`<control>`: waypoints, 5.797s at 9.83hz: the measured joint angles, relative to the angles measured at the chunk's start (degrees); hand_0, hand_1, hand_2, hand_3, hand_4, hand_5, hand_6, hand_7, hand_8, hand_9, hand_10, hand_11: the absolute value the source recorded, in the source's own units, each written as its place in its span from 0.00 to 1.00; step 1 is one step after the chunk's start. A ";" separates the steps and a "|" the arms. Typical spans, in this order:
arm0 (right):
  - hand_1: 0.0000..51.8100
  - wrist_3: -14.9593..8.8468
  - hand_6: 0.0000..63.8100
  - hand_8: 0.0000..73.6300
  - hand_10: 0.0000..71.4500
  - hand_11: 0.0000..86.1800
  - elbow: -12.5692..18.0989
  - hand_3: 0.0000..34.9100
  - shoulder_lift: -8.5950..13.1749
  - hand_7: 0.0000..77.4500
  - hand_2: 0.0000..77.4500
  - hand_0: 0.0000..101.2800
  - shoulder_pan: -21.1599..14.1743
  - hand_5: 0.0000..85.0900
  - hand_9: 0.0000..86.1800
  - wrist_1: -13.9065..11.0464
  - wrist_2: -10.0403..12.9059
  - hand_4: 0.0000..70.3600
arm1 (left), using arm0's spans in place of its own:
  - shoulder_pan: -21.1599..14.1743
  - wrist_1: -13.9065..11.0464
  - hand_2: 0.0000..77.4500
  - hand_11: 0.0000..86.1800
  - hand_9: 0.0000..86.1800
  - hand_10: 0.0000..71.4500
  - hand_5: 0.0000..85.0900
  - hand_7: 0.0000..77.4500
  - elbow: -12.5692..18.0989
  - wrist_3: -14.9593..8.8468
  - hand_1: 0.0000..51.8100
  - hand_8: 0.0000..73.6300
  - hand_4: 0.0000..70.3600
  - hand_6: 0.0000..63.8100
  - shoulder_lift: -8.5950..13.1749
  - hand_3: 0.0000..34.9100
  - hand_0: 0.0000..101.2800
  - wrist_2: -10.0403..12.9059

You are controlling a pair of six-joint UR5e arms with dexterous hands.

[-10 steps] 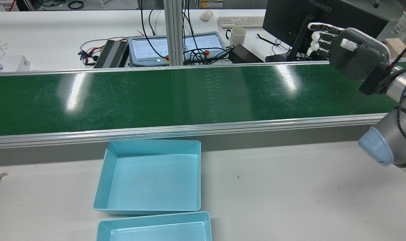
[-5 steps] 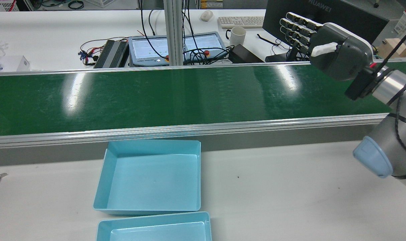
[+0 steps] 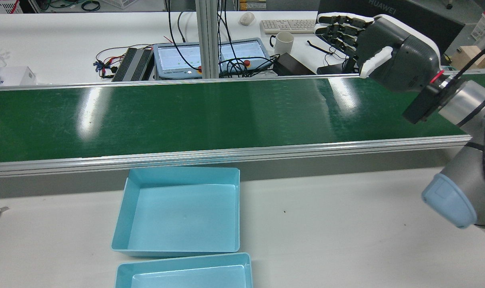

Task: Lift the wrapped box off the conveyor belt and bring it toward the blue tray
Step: 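Move the right hand down over the conveyor belt, fingers open, then hold the open right hand above the belt, waiting for the box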

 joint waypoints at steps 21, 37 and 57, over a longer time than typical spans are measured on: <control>0.22 -0.30 0.14 0.02 0.00 0.01 -30.49 0.02 25.19 0.22 0.08 0.47 -16.76 0.15 0.05 4.67 16.36 0.17 | 0.00 0.00 0.01 0.01 0.01 0.01 0.01 0.01 0.00 0.00 0.00 0.01 0.00 0.01 0.00 0.00 0.00 0.00; 0.27 3.60 0.14 0.05 0.00 0.01 -31.39 0.00 25.05 0.25 0.10 0.48 -16.49 0.17 0.08 5.60 17.15 0.20 | 0.00 0.00 0.01 0.01 0.01 0.01 0.01 0.01 0.00 0.00 0.00 0.01 0.00 0.01 0.00 0.00 0.00 0.00; 0.24 0.36 0.06 0.00 0.00 0.01 -31.26 0.00 24.48 0.13 0.02 0.47 -20.06 0.13 0.02 5.56 20.46 0.08 | 0.00 0.00 0.01 0.01 0.01 0.01 0.01 0.01 0.00 0.00 0.00 0.01 0.00 0.01 0.00 0.00 0.00 0.00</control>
